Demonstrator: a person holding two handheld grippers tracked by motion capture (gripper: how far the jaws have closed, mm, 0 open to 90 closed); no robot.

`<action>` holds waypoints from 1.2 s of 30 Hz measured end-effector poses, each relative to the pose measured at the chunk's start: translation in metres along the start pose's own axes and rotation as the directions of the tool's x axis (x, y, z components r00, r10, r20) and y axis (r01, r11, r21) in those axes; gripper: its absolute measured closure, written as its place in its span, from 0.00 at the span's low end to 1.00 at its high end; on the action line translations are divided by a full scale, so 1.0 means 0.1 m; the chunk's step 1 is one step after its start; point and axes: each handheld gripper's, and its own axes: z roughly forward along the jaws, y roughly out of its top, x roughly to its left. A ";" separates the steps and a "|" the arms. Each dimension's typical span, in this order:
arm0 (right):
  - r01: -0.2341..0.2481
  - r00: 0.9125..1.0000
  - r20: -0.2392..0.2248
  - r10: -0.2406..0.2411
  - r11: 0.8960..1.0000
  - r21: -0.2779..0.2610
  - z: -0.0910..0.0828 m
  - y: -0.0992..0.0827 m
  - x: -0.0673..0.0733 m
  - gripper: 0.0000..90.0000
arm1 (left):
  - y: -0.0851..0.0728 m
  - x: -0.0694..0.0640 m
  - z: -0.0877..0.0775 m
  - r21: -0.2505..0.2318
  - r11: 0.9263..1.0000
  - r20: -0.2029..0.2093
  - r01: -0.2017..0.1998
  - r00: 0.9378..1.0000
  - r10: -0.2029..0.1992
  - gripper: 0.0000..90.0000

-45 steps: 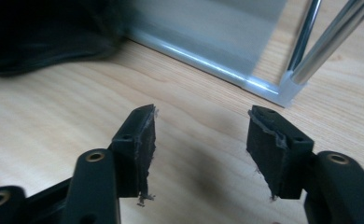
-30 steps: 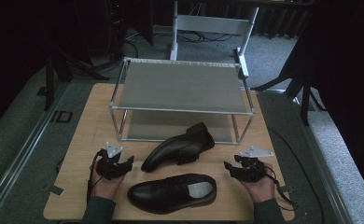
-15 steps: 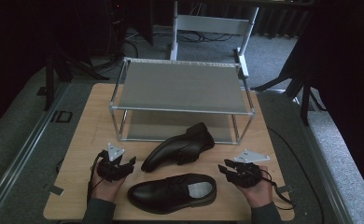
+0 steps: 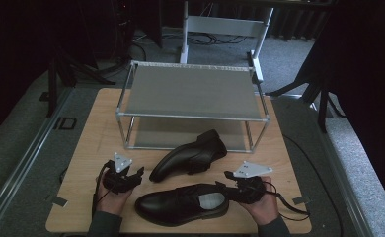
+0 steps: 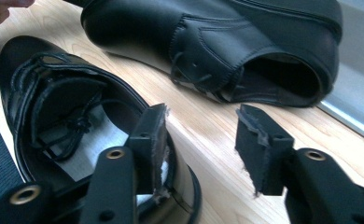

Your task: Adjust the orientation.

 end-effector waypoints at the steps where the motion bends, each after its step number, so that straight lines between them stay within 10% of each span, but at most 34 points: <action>1: 0.004 1.000 -0.005 -0.004 1.000 0.002 0.01 0.01 0.02 0.55 | 0.00 0.00 0.00 0.001 1.000 0.000 0.002 1.000 -0.002 0.49; 23: 0.177 0.984 -0.060 -0.169 0.970 0.168 0.39 0.14 0.14 0.55 | -0.01 -0.02 0.03 0.012 1.000 0.002 -0.003 1.000 0.003 0.49; 36: 0.225 0.968 -0.149 -0.201 0.959 0.170 0.44 0.28 0.09 0.61 | -0.01 -0.03 0.04 0.020 1.000 0.002 -0.010 1.000 0.010 0.49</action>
